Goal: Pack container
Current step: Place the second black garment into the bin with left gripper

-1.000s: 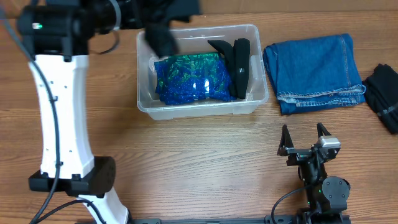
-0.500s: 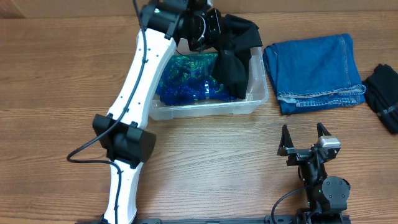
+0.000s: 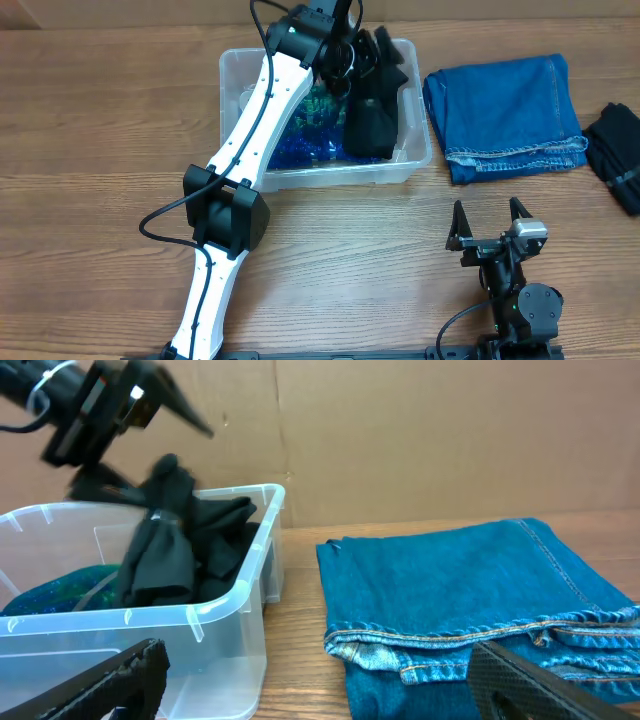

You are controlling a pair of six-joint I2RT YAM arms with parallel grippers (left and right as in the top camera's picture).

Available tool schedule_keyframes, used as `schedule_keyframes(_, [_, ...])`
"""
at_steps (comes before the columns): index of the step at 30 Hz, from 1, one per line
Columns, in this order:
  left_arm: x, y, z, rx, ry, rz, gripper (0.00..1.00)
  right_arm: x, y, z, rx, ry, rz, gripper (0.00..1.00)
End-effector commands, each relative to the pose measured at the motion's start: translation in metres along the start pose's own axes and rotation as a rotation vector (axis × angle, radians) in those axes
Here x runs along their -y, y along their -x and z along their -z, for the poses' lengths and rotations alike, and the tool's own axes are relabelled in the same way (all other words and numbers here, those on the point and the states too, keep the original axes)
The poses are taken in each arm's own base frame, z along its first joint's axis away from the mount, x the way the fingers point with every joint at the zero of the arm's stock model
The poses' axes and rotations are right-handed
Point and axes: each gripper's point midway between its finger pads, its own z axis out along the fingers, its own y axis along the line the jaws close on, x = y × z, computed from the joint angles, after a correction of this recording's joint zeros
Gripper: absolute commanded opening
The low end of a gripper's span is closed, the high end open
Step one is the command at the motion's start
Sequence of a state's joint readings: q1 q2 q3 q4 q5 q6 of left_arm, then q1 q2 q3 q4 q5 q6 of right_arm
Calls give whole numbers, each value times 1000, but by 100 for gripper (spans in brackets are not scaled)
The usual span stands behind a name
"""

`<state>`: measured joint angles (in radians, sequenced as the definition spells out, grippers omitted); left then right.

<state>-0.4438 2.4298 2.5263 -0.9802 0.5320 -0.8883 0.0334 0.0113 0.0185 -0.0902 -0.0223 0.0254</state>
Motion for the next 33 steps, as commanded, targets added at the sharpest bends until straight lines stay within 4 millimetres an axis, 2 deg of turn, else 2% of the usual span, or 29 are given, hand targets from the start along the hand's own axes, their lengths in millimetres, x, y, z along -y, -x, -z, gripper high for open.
schedule_keyframes(1, [51,-8,11,-50,-223,-217,100,1,-2,0,2,-4,3,100])
schedule_keyframes(2, [62,-9,14,-40,-269,-308,100,1,-2,0,2,-4,3,100])
schedule_keyframes(4, [66,-9,16,-18,-279,-440,98,1,-2,0,2,-4,3,100])
schedule_keyframes(5, [63,-11,15,-17,-264,-483,96,1,-2,0,2,-4,3,100])
schedule_keyframes(8, [34,-12,10,-27,-135,-517,93,1,-2,0,2,-4,3,100])
schedule_keyframes(10, [6,-11,8,-26,0,-534,82,1,-2,0,2,-4,3,100])
schedule_keyframes(13, [-24,-4,11,-9,160,-575,57,1,-2,0,2,-4,3,100])
schedule_keyframes(15, [-31,-1,12,-1,205,-605,44,1,-2,0,2,-4,3,100])
schedule_keyframes(16, [-32,-1,12,-4,211,-621,34,1,-2,0,2,-4,3,100])
schedule_keyframes(20, [-36,-4,9,1,261,-649,19,1,-2,0,2,-4,3,100])
schedule_keyframes(22, [-35,-4,1,8,262,-659,15,1,-2,0,2,-4,3,100])
schedule_keyframes(25, [-45,-4,-15,-9,267,-644,11,1,-2,0,2,-4,3,100])
schedule_keyframes(29, [-72,-7,-54,-54,286,-613,10,1,-2,0,2,-4,3,100])
schedule_keyframes(33, [-117,-11,-105,-105,330,-594,5,1,-2,0,2,-4,3,100])
